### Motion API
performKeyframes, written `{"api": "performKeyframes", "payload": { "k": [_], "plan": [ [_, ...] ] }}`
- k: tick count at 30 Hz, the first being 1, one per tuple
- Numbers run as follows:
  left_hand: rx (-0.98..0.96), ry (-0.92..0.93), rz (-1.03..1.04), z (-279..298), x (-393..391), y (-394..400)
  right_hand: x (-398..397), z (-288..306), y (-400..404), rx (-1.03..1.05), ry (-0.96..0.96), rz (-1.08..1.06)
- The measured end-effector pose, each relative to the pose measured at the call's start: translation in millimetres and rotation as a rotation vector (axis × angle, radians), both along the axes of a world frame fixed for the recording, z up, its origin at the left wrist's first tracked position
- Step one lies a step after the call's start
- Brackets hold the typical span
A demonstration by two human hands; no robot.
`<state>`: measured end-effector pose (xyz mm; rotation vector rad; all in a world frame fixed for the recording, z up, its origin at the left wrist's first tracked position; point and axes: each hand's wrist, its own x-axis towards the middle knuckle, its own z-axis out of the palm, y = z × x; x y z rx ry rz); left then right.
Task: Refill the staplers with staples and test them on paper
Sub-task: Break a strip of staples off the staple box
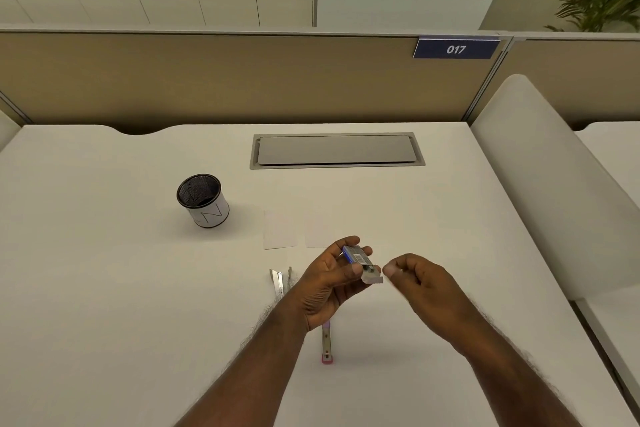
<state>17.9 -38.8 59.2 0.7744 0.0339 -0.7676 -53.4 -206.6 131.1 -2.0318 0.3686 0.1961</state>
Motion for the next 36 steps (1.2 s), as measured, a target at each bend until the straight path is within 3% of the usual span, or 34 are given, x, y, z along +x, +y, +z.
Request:
{"api": "performKeyframes", "payload": {
  "k": [7, 11, 21, 29, 32, 36],
  "plan": [
    [-0.005, -0.012, -0.012, 7, -2, -1, -6, -2, 5, -0.451, -0.281, 0.101],
    [0.011, -0.032, -0.04, 10, -5, -2, -8, -5, 5, -0.58, -0.36, 0.164],
    [-0.003, -0.032, -0.146, 9, -5, -5, -3, -14, 0, -0.532, -0.25, 0.118],
    [0.061, -0.023, -0.35, -1, -9, -3, 5, -26, -27, -0.32, -0.005, 0.343],
    [0.197, -0.058, -0.314, -4, -11, -6, 9, -37, -34, -0.393, -0.007, 0.339],
    [0.696, -0.327, 0.039, -6, -9, -10, 18, -70, -48, -0.579, 0.041, 0.252]
  ]
}}
